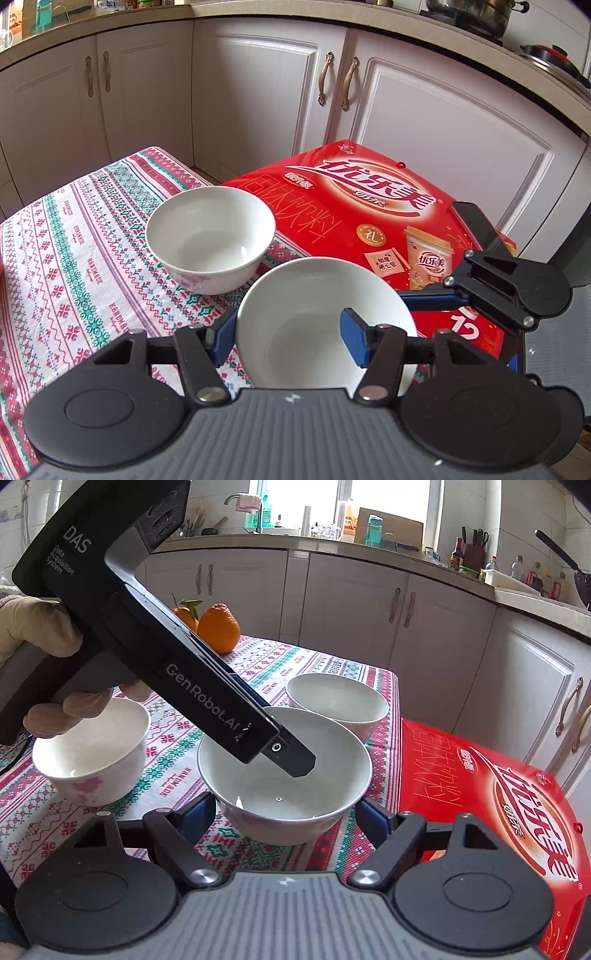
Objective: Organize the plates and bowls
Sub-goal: 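Carry the bowl with left tool and lower it into the bowl at right tool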
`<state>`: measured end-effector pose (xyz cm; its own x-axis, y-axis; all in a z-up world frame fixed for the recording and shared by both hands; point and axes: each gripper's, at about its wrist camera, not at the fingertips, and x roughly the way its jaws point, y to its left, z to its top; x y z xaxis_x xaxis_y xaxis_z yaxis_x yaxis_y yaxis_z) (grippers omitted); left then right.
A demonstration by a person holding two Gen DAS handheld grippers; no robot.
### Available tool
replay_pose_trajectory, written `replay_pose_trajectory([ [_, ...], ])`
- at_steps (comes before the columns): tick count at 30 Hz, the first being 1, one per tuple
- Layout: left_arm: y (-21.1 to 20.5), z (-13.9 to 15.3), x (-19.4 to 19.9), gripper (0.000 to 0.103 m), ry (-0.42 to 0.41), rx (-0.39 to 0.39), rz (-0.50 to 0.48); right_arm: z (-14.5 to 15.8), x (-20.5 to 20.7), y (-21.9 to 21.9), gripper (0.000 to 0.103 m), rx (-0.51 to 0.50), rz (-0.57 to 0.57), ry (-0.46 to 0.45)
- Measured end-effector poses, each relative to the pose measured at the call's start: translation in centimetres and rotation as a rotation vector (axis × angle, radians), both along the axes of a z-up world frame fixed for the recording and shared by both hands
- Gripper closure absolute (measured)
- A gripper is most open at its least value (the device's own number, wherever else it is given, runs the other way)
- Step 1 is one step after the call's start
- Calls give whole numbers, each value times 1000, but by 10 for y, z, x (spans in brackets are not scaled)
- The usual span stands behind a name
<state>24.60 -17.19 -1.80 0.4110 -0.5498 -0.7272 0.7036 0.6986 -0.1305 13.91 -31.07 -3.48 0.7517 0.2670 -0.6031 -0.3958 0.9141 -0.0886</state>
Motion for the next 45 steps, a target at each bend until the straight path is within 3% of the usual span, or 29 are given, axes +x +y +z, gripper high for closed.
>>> replay_pose_trajectory([
  [29,81,44,-63,45,-97,-65,106,42,-39,64,17,7,135,-44],
  [45,128,37,-69,45,-82,-80,200,41,-30,101,17,23,222,-10],
])
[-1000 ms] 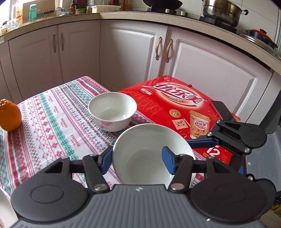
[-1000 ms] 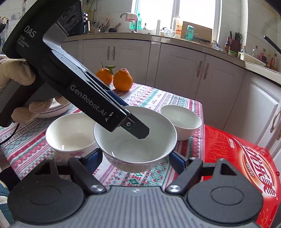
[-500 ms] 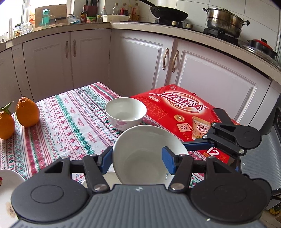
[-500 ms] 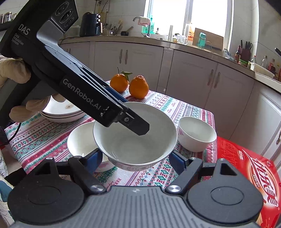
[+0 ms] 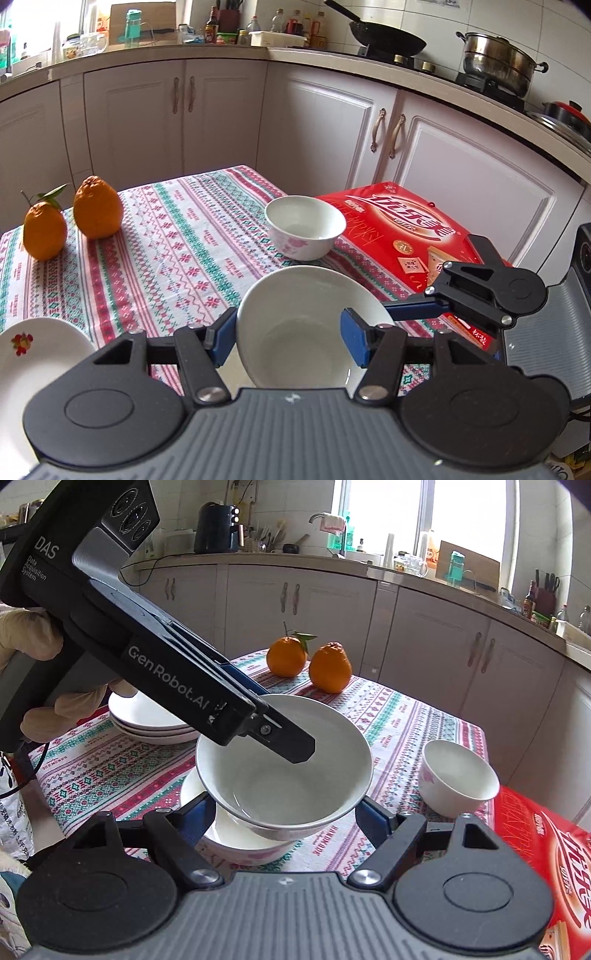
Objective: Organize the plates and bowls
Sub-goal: 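Carry the bowl with left tool and lower it into the bowl at right tool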
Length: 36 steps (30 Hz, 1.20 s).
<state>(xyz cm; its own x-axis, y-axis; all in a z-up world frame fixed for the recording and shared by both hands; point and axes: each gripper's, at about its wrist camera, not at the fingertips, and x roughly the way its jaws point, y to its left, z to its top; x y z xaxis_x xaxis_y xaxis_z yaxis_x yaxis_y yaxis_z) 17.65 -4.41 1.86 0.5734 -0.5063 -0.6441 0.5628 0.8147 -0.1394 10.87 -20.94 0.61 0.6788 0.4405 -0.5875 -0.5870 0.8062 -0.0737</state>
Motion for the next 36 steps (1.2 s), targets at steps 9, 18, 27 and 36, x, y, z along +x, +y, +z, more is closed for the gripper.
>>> replay_pose_trajectory([
  [9,12,-14,3,44,29,3,16,-8,6,10,17,13,14,47],
  [18,16,-23,4,44,46,1,21,-14,9,15,17,11,17,72],
  [27,17,-28,5,44,52,-1,21,-17,10,16,17,8,16,88],
  [36,19,-33,5,42,62,-6,22,-19,12,17,17,8,21,97],
])
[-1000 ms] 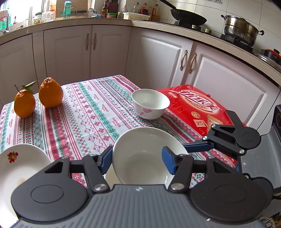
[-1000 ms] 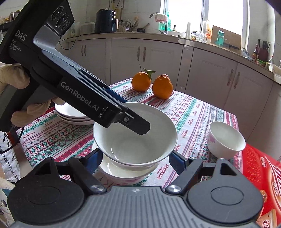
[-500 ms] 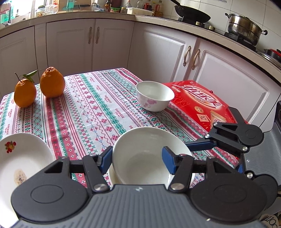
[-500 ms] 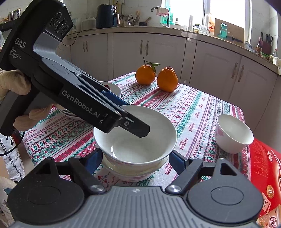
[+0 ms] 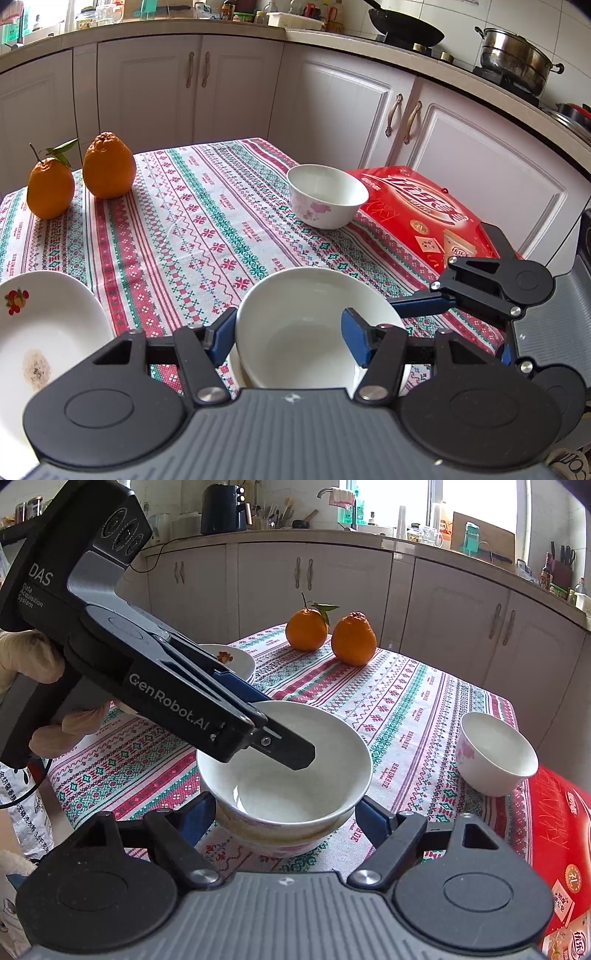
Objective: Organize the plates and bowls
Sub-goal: 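Carry the bowl with left tool and lower it into the bowl at right tool, then open left tool and withdraw it from the stacked bowls, then move right tool to the remaining white bowl and grasp its rim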
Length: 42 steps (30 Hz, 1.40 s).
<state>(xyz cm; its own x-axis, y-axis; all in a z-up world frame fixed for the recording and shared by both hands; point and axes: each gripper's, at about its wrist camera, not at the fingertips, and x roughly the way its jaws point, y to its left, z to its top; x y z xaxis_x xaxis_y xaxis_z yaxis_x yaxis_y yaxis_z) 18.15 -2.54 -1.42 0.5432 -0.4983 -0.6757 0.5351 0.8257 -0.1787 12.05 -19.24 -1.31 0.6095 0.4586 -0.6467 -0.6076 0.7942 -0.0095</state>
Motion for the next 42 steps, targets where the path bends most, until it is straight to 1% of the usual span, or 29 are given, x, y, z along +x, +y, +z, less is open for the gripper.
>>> replay_pose_trajectory([
  [2,1,-1,0,37,1,-3,0,-1,0,0,17,2,2,1],
  [3,1,-1,0,31,-2,1,5,0,0,0,17,6,3,0],
  [6,3,1,-1,28,-10,-8,-6,3,-4,-2,10,14,8,-20],
  [9,3,5,-4,21,-34,9,-2,8,-6,-3,6,22,7,-35],
  [11,4,8,-5,18,-47,16,0,11,-7,-5,6,24,-4,-51],
  [13,5,11,-6,10,-61,25,1,15,-6,-8,5,35,-19,-64],
  [14,5,12,-7,9,-70,32,2,17,-5,-10,5,40,-29,-70],
  [17,7,16,-8,8,-89,49,1,19,-1,-15,2,47,-70,-80],
  [20,8,18,-8,8,-91,55,3,15,3,-19,2,40,-96,-64],
  [26,6,21,-7,5,-100,68,-8,8,3,-23,2,46,-99,-45],
  [31,1,27,-3,4,-107,73,-25,12,2,-28,2,54,-108,-74],
  [33,-4,30,-1,4,-114,87,-35,16,1,-35,0,56,-120,-91],
  [37,-17,34,7,1,-133,116,-58,20,4,-53,0,54,-158,-111],
  [42,-34,33,26,1,-110,114,-101,14,16,-78,0,28,-213,-106],
])
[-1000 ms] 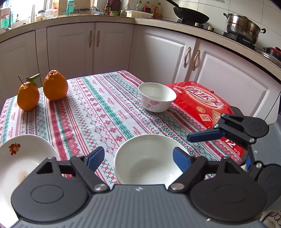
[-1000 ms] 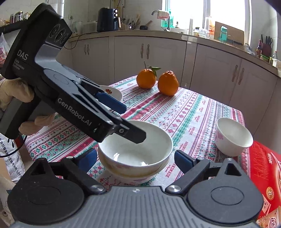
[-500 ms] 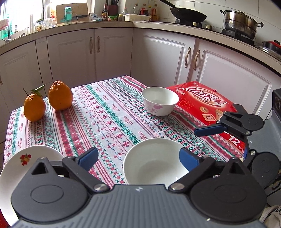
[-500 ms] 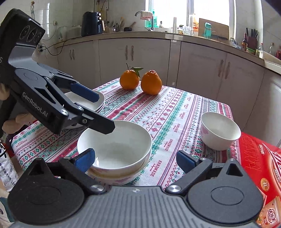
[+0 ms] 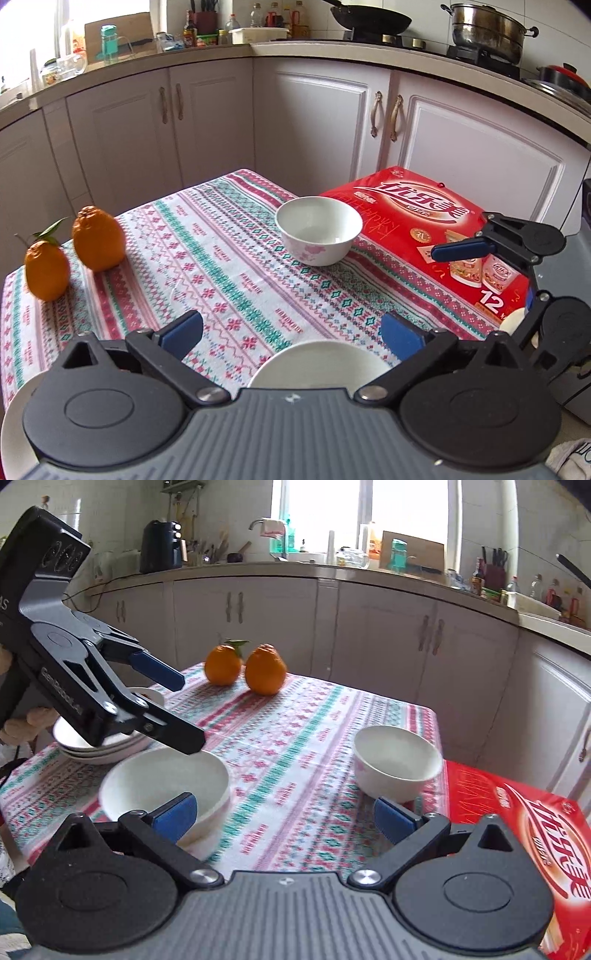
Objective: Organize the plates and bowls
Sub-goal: 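Move right tool to the remaining white bowl and grasp its rim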
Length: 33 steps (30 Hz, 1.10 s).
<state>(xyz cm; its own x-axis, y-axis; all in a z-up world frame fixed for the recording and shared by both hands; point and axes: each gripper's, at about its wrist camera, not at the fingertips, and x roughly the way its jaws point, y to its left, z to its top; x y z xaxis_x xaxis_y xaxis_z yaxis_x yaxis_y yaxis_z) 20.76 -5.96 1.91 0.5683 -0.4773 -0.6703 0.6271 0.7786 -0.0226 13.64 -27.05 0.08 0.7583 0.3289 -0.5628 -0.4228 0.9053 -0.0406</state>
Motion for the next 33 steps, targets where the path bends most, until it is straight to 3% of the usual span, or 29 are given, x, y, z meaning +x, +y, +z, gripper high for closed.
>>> replay_pose_trajectory([
  [16,-71,-12,75,1,-57,76,-105,-29,62,-40,0,-83,-91,34],
  [24,-94,-30,113,1,-9,75,-113,-40,102,-55,0,-13,-90,73],
  [33,-119,-47,142,5,63,70,-140,-50,125,-54,4,-27,-42,62],
])
